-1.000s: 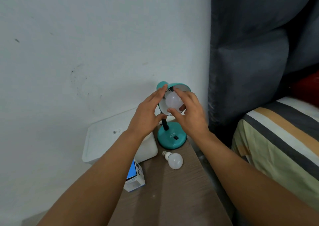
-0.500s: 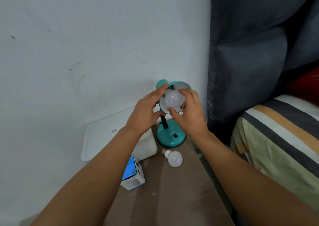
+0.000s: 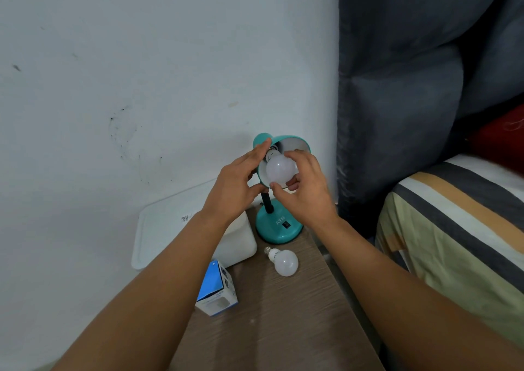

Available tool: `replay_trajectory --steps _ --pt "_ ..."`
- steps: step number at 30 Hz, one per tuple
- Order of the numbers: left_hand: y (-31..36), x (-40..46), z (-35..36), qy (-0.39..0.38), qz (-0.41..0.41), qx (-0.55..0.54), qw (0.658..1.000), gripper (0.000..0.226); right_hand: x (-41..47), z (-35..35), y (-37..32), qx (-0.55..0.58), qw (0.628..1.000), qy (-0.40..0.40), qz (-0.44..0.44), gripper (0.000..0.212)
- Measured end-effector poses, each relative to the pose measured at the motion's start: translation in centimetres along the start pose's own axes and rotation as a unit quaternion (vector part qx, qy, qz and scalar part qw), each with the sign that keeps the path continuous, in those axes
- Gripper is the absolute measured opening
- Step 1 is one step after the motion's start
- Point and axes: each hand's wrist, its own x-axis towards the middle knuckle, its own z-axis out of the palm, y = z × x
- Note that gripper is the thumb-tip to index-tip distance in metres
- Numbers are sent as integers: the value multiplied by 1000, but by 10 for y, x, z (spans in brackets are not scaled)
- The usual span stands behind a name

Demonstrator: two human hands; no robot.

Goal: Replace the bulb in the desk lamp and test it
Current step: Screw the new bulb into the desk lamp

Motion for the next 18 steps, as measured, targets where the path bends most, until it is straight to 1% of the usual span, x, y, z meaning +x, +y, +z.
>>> replay_trajectory --steps 2,5,8,10,12,15,18 --pt "-1 0 1 1 5 2 1000 96 -1 -1 2 -4 1000 -2 -1 65" --pt "-1 0 1 0 5 4 1000 95 -2 -1 1 -1 999 18 30 60" --pt "-1 0 1 -1 1 8 1000 96 -1 -1 -3 9 999 28 45 64" --pt "-1 0 1 -1 -2 10 1000 97 -2 -2 -4 7 1000 18 23 66" --pt "-1 0 1 -2 1 16 1000 97 -2 -2 -5 -5 1000 9 3 62" --pt "-1 0 1 -2 4 25 1000 97 -1 -3 -8 0 999 29 40 55" --pt "0 -1 2 1 1 25 1000 98 0 -4 -10 13 998 34 60 56"
